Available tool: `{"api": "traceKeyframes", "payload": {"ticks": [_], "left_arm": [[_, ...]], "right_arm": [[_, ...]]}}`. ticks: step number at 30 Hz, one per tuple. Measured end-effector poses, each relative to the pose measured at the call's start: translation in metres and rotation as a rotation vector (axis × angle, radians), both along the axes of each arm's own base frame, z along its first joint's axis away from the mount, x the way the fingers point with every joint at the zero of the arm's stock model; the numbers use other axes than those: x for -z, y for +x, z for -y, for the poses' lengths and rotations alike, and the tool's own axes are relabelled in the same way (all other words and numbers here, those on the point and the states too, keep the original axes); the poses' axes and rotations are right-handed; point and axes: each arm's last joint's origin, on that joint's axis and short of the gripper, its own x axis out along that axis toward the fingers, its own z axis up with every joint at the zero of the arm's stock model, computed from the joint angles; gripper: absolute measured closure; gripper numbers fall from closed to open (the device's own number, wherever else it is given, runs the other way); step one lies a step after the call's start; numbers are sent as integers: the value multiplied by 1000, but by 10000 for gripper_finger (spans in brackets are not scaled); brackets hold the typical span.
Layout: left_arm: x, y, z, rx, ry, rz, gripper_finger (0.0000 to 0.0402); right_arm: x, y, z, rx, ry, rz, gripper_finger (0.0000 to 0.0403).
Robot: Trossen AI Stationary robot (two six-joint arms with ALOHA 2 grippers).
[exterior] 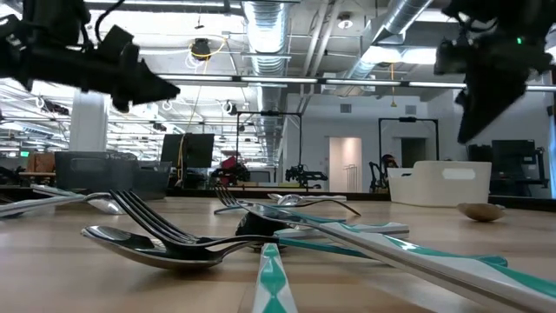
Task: Sort silverware by color (type)
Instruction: Put the blue patterned spoon into the top right white bin
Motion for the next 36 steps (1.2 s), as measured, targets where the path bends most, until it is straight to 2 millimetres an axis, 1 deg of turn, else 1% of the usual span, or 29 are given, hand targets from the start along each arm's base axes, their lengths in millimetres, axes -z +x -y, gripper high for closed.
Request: {"api": "traceKeyframes", "payload": {"ticks": [2,4,8,13,16,17,19,22,26,30,31,33,36], "left_arm": [[2,1,6,16,-4,22,270],[1,2,8,2,29,17,270],[-2,2,7,-72,180,-56,270],[-14,-3,-5,-326,337,-62,270],[-23,-9,-16,-473,388,-5,270],[-26,-10,-20,-508,397,17,270],[-27,-13,-27,-553,404,35,270],[-23,-15,-38,-564,378,42,270],[-16,-14,-47,-533,291,67,270],[-14,-12,-45,-503,264,77,270],[-15,-12,-44,-499,273,78,270],[-17,-13,-43,-499,302,69,270],[-19,-15,-41,-504,333,51,270]], "right_arm": [[17,6,-8,-28,2,-70,269],[32,10,-13,-24,6,-143,260],[52,20,-19,-31,-6,-251,237],[69,28,-26,-162,-51,-332,220],[75,32,-24,-188,-9,-361,217],[77,33,-24,-199,29,-375,217],[81,35,-24,-203,47,-388,222],[84,36,-24,-213,57,-411,240],[85,37,-21,-168,74,-401,284],[80,37,-17,5,81,-343,356],[77,36,-15,41,77,-318,361],[67,36,-9,144,9,-212,361],[35,34,8,310,-90,-1,361]]}}
